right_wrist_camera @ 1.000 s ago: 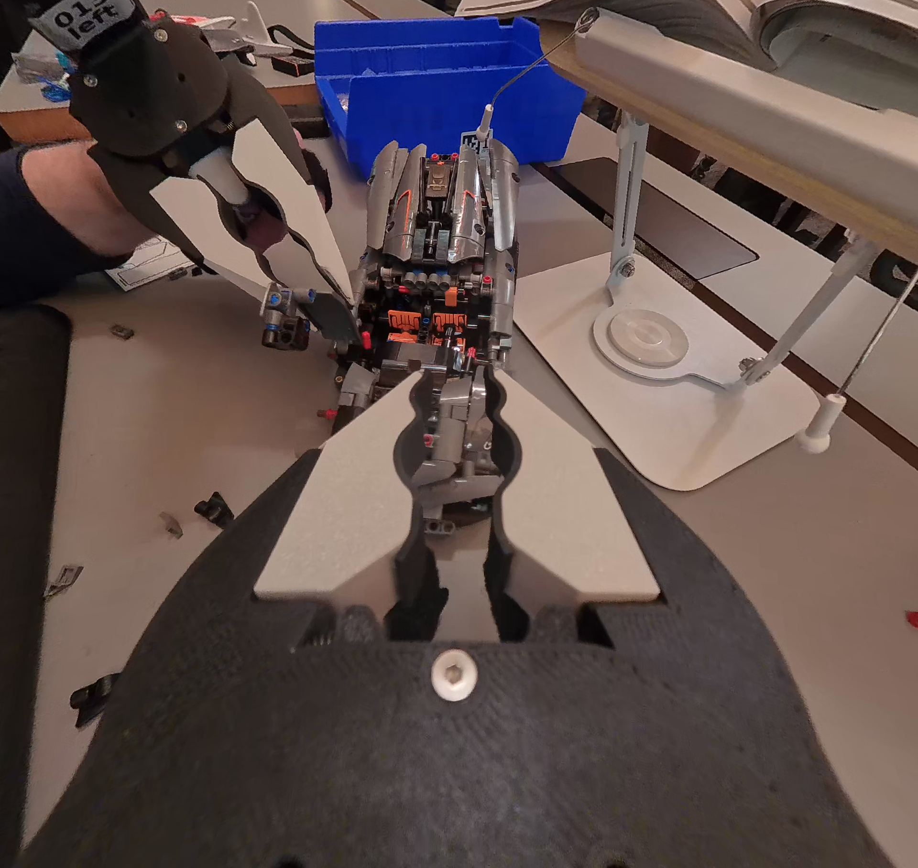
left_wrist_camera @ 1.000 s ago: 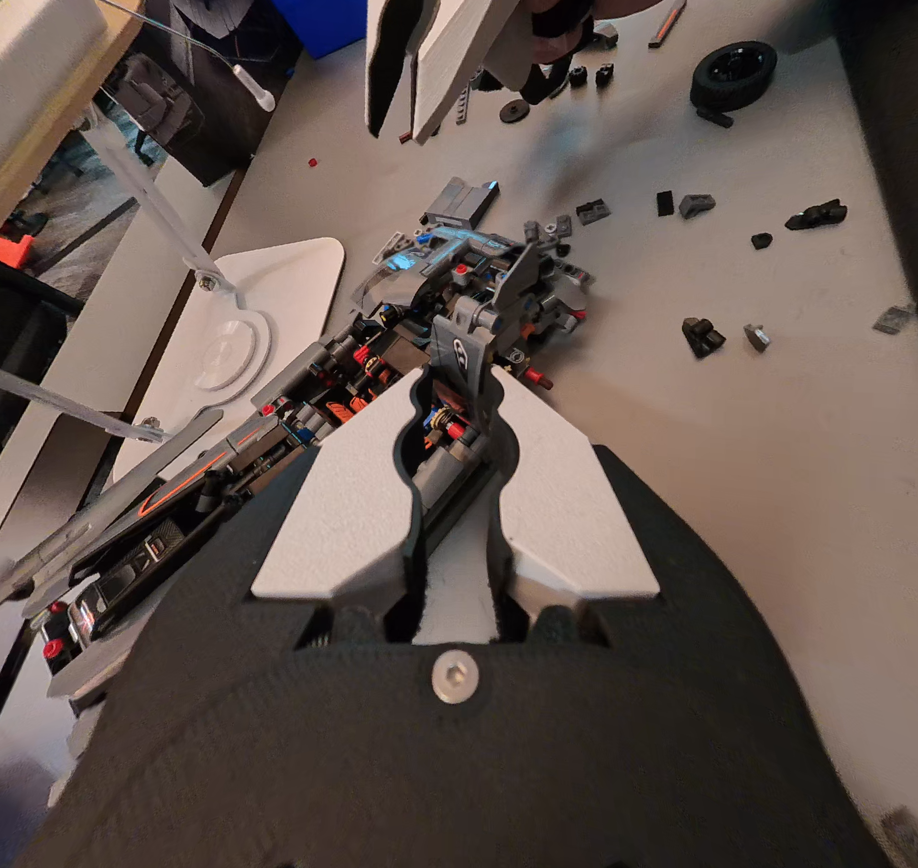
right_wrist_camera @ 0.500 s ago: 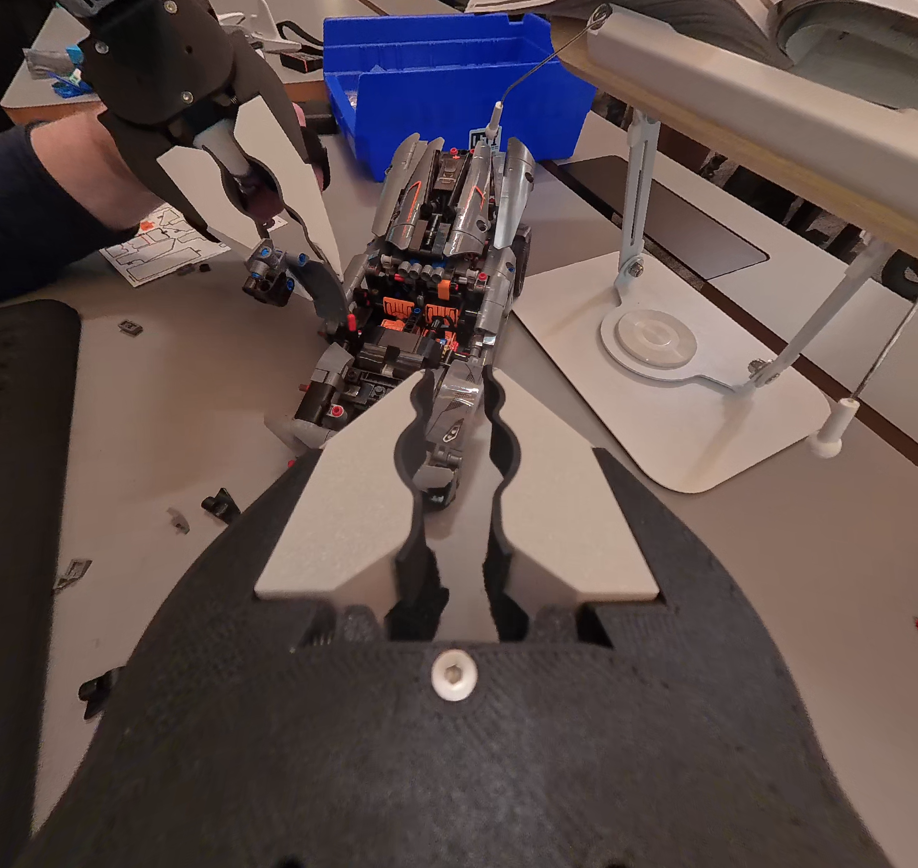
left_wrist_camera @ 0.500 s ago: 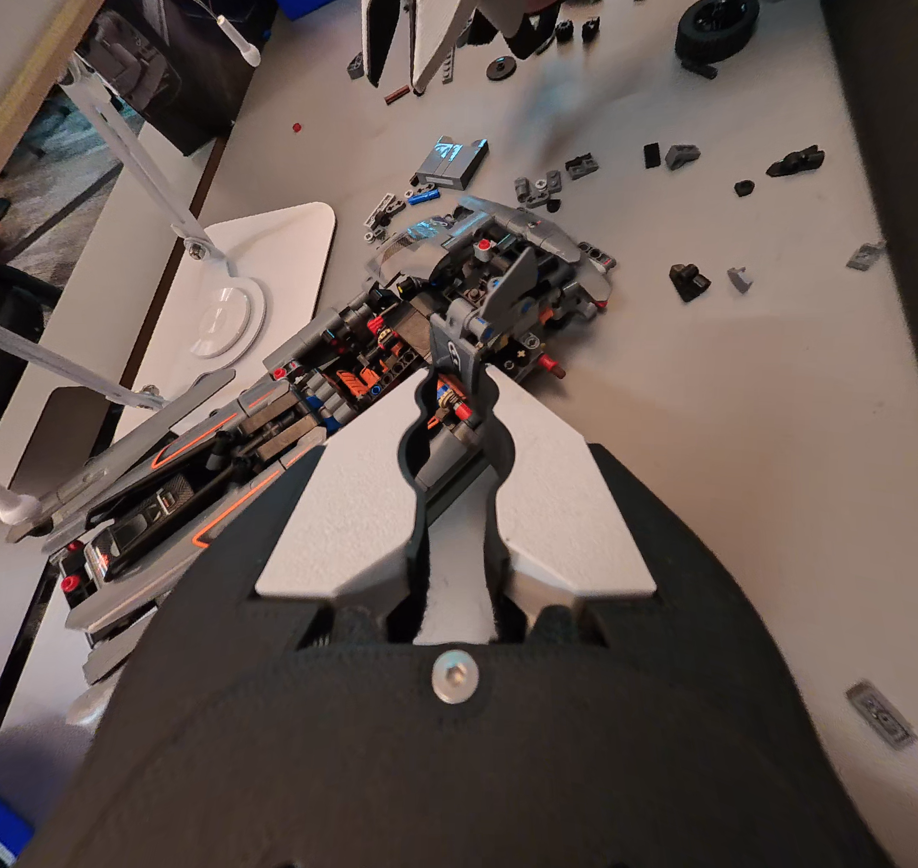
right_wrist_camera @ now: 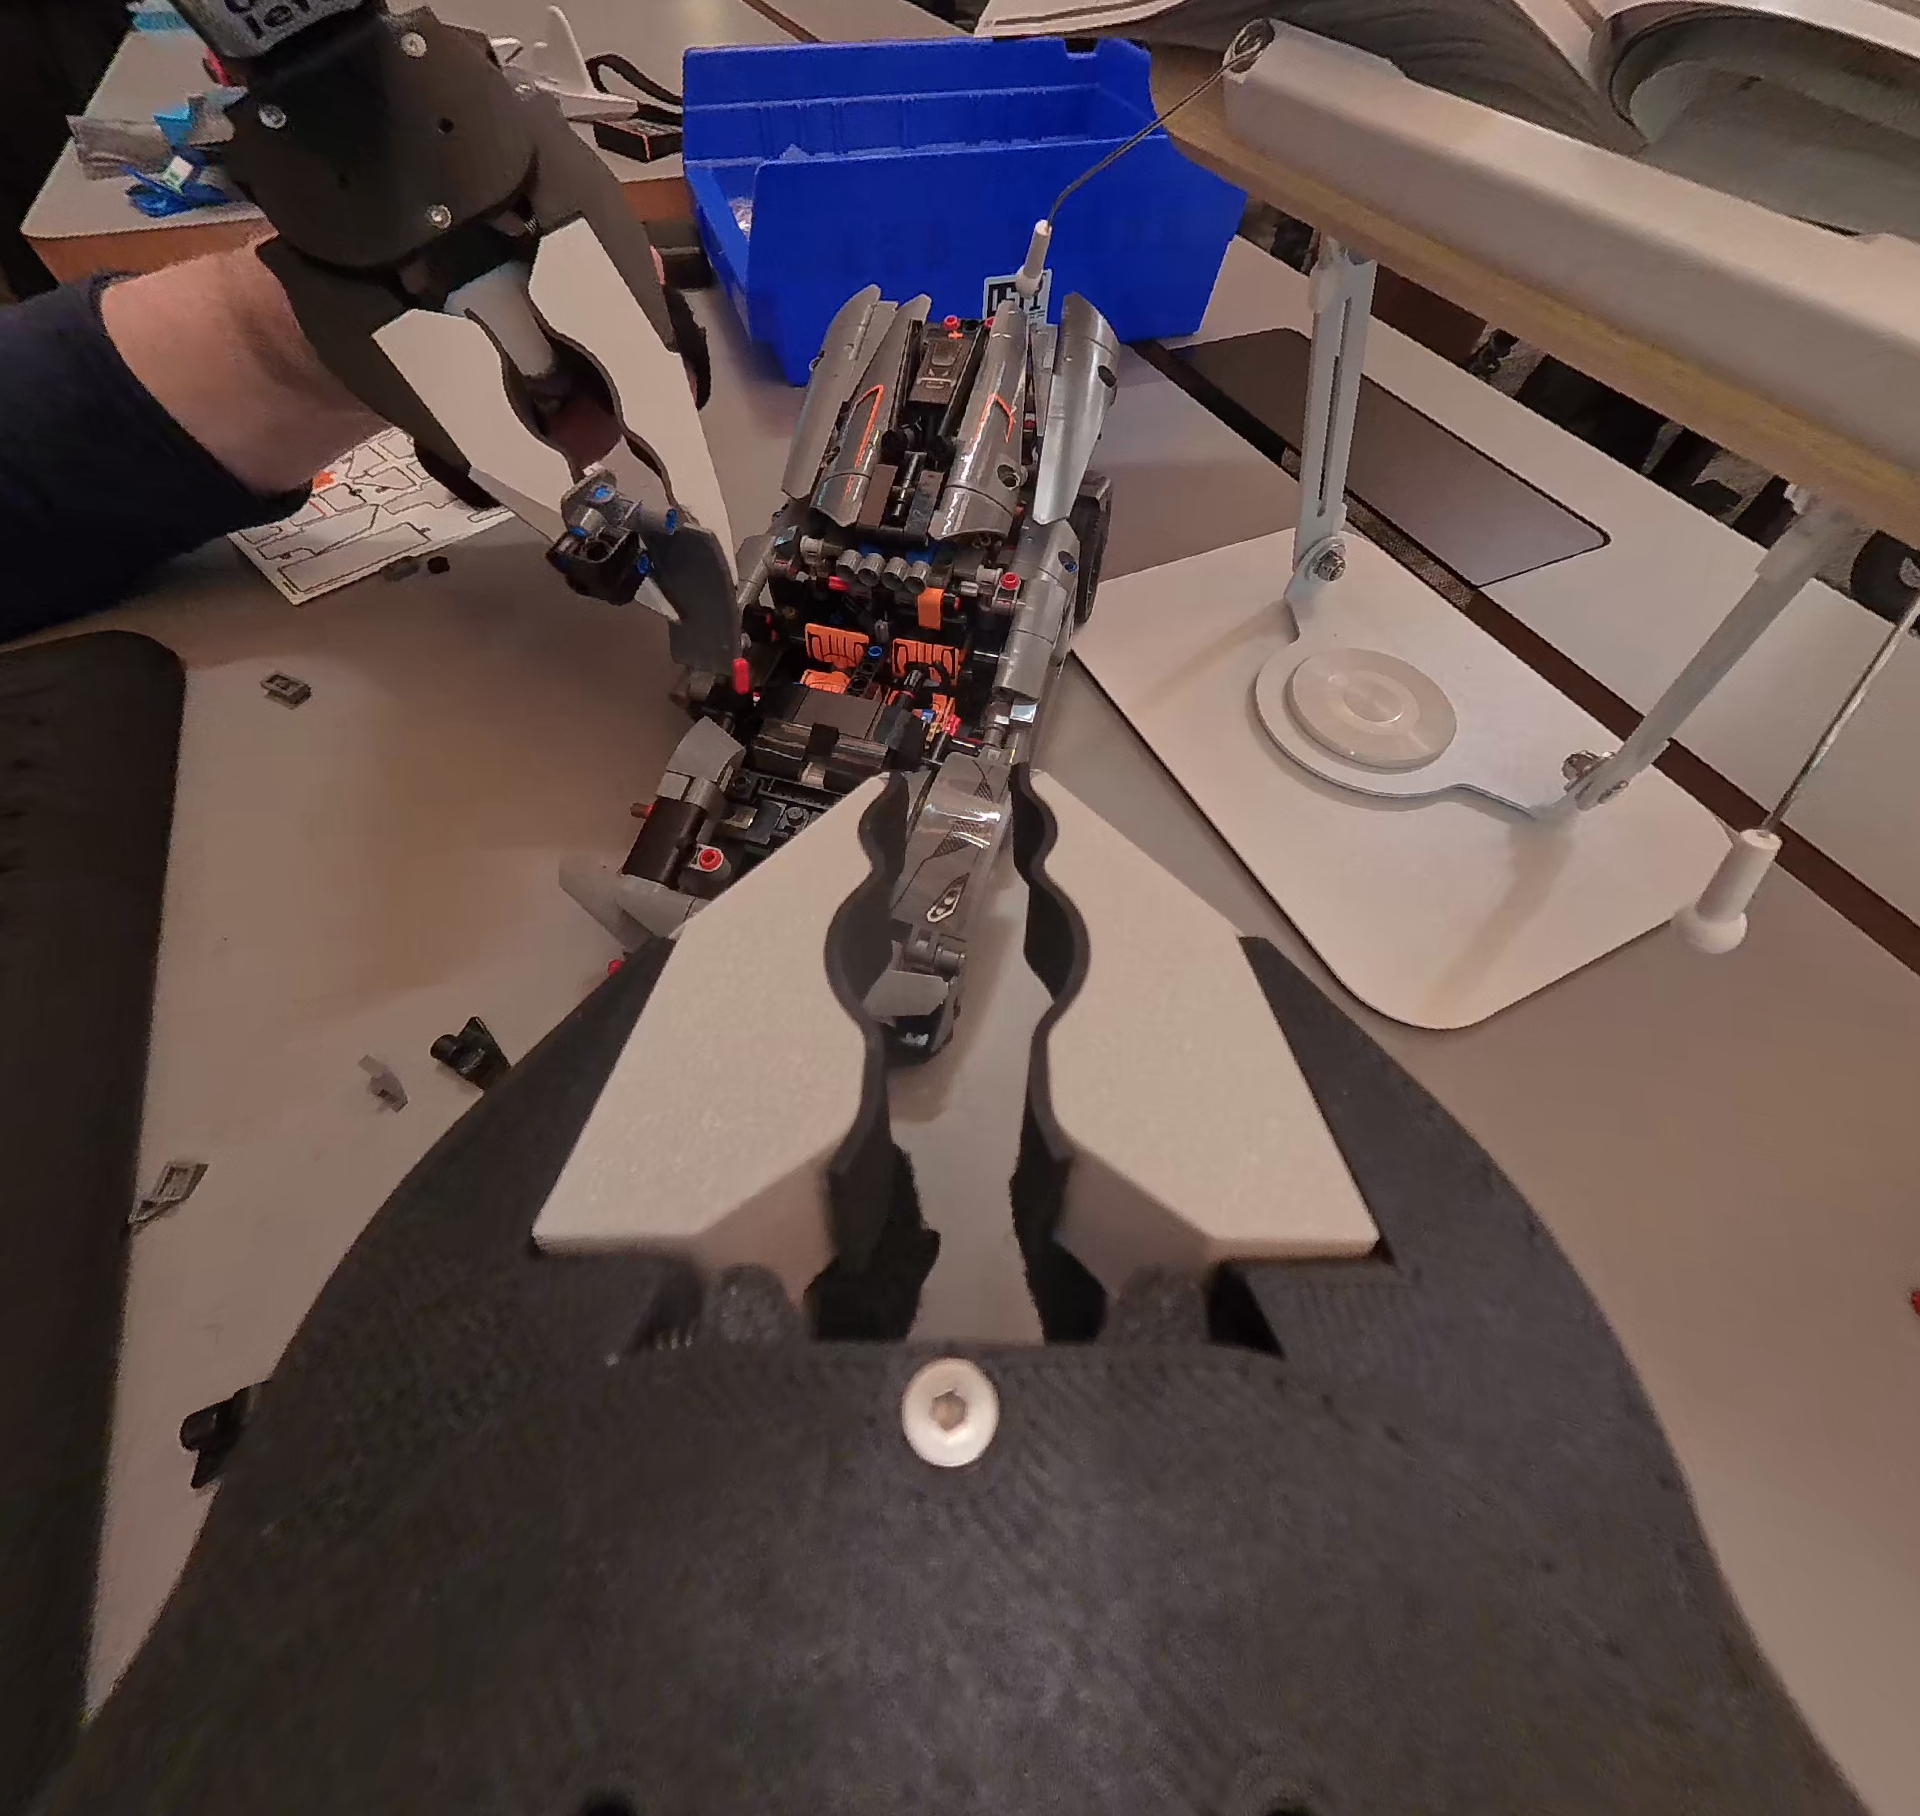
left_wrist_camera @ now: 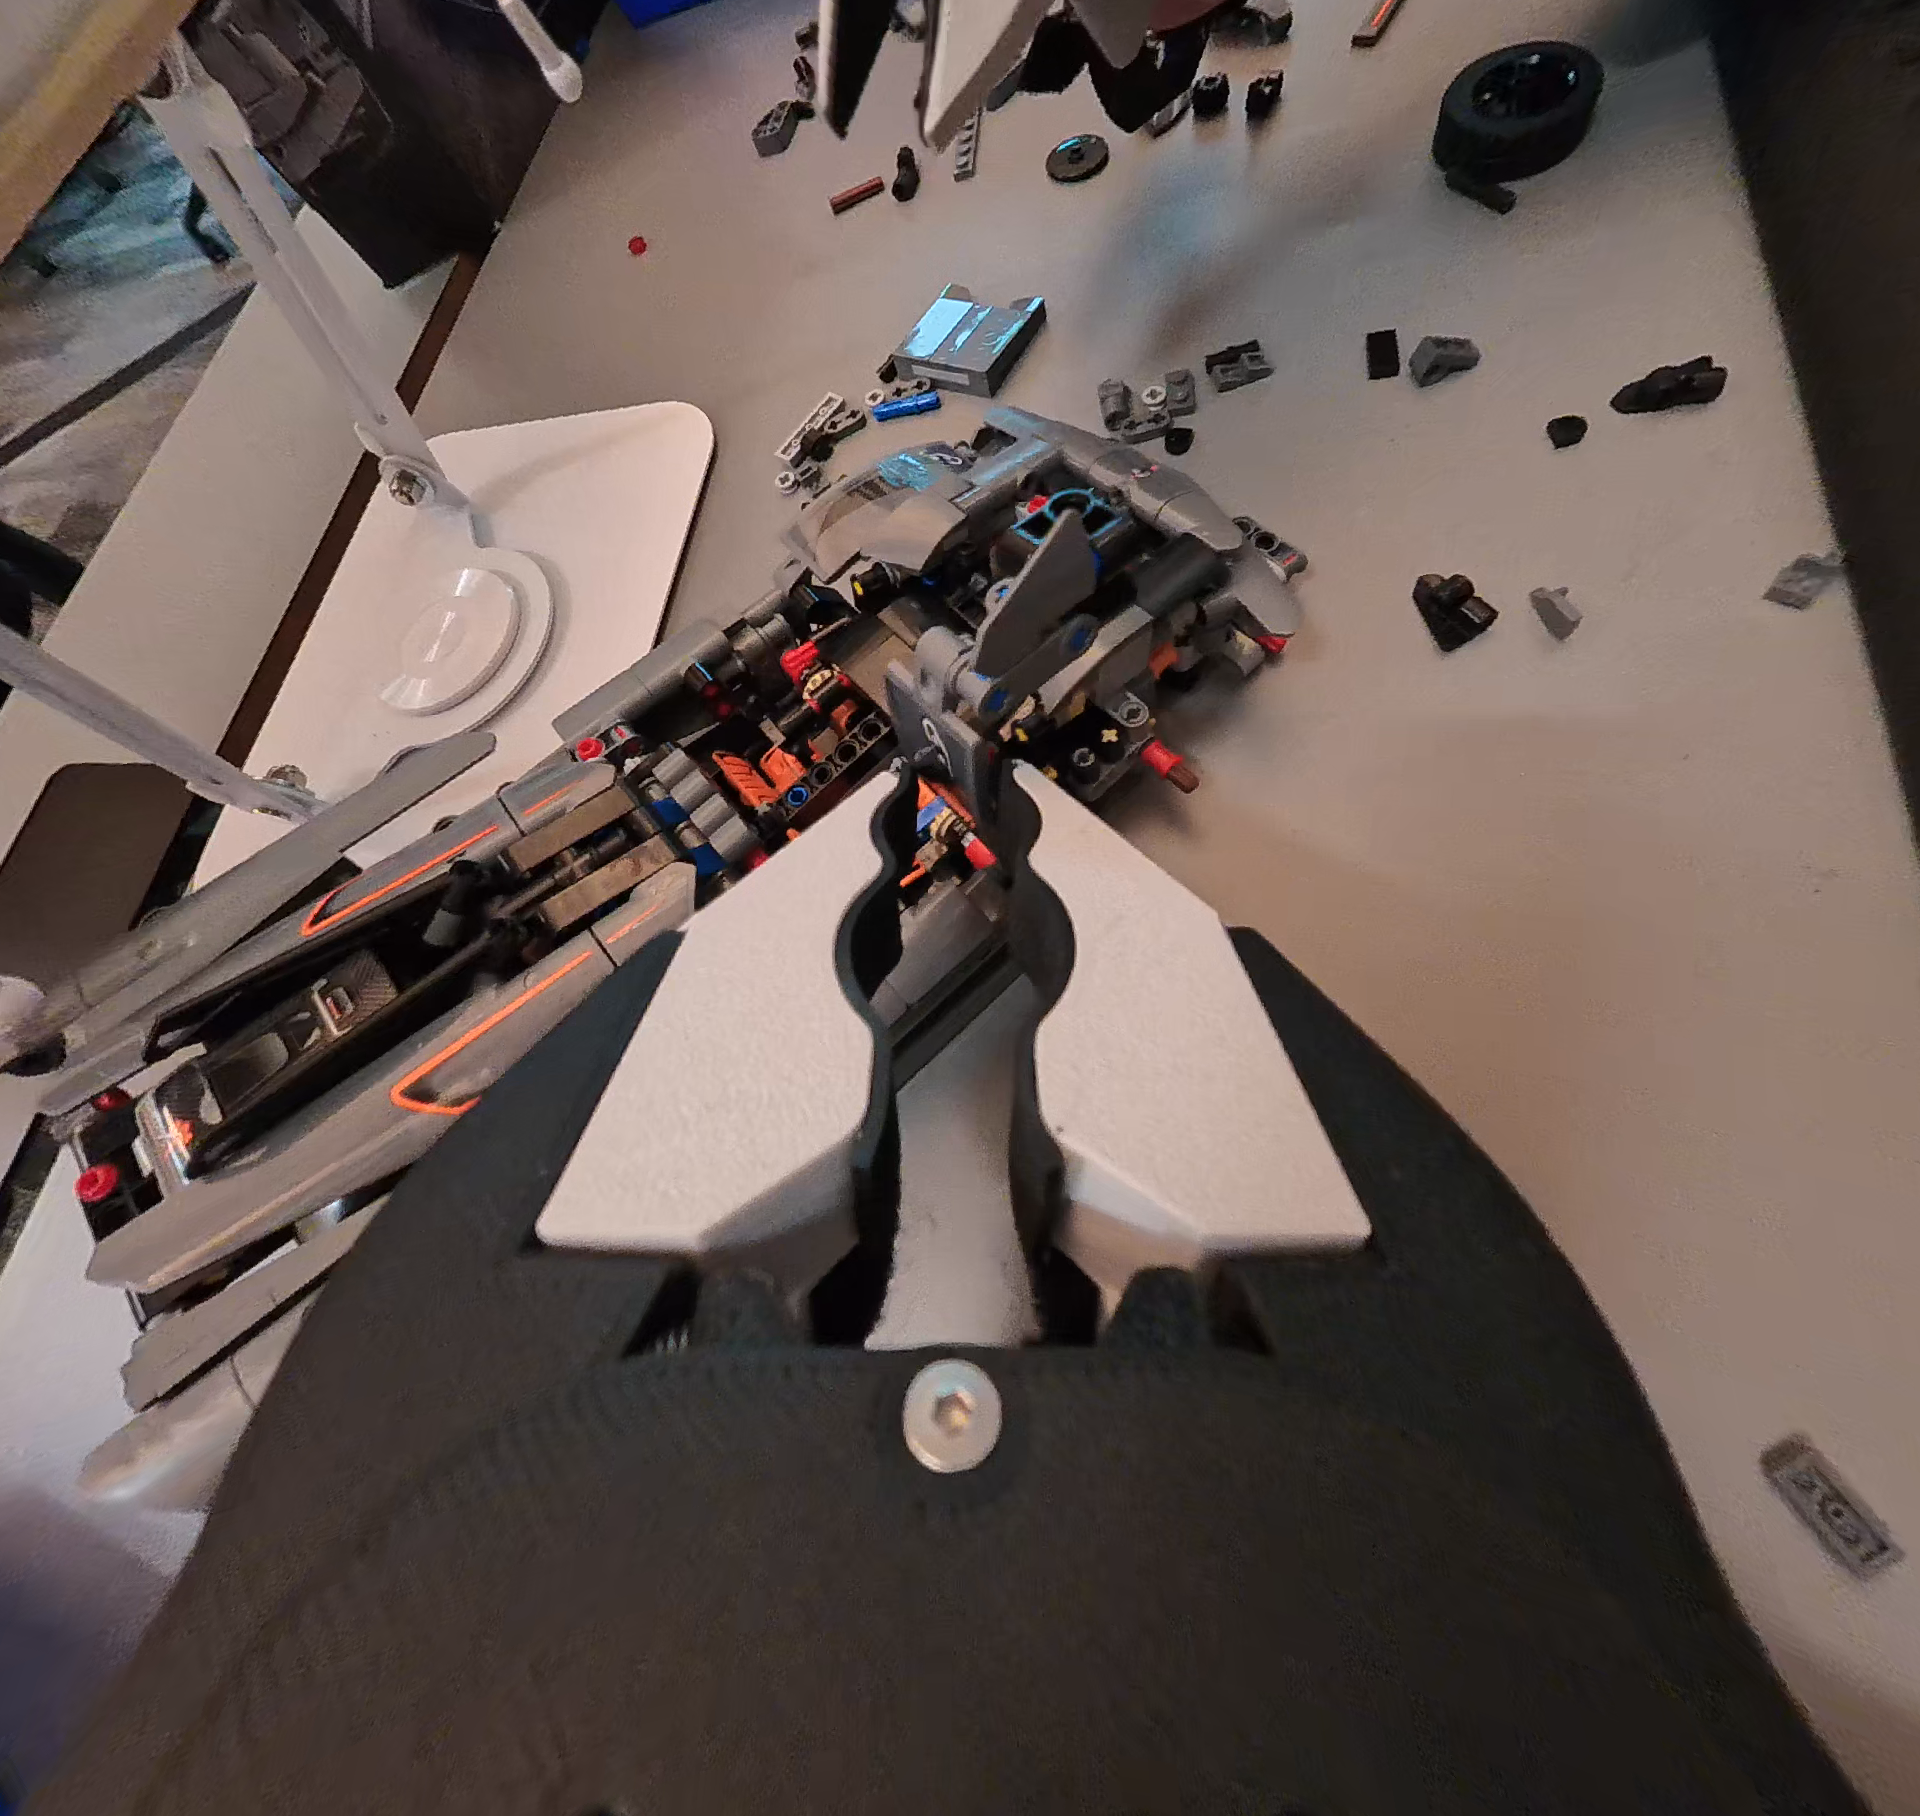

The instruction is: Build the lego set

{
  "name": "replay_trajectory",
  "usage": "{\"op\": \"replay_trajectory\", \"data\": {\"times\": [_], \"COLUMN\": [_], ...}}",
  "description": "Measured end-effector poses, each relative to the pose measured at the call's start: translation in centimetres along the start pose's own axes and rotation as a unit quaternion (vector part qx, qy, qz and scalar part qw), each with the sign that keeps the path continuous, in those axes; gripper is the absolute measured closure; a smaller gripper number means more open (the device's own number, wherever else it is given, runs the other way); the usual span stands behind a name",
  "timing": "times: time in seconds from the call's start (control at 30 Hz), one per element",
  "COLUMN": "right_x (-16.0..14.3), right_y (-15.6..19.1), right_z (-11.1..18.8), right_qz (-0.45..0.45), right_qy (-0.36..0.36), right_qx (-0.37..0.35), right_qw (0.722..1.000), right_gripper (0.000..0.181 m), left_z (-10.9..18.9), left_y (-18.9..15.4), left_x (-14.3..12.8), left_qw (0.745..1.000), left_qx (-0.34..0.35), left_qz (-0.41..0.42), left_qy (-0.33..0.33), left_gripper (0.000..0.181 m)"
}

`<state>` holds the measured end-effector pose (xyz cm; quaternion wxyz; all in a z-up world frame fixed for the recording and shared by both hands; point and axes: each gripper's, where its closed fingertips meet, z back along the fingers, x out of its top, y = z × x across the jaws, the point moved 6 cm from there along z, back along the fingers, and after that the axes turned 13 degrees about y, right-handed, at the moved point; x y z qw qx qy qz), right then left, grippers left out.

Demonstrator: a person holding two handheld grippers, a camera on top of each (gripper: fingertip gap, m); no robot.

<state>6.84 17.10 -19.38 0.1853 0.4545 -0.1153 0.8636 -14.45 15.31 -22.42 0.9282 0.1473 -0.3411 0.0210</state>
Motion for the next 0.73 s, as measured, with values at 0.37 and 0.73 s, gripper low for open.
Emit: {"op": "replay_trajectory", "data": {"times": [0.37,0.73], "right_x": [-0.2,-0.6], "right_y": [-0.1,-0.1], "right_z": [-0.1,-0.6], "right_qz": [-0.002,-0.001], "right_qy": [0.004,0.014], "right_qx": [0.003,0.008], "right_qw": [1.000,1.000], "right_gripper": [0.164,0.165], "left_z": [-0.2,-1.1], "left_y": [-1.0,-2.3], "left_x": [1.0,2.2], "left_qw": [1.000,0.998], "left_qx": [-0.001,0.014], "left_qz": [-0.027,-0.067], "left_qy": [-0.007,0.005], "left_gripper": [0.166,0.162]}}
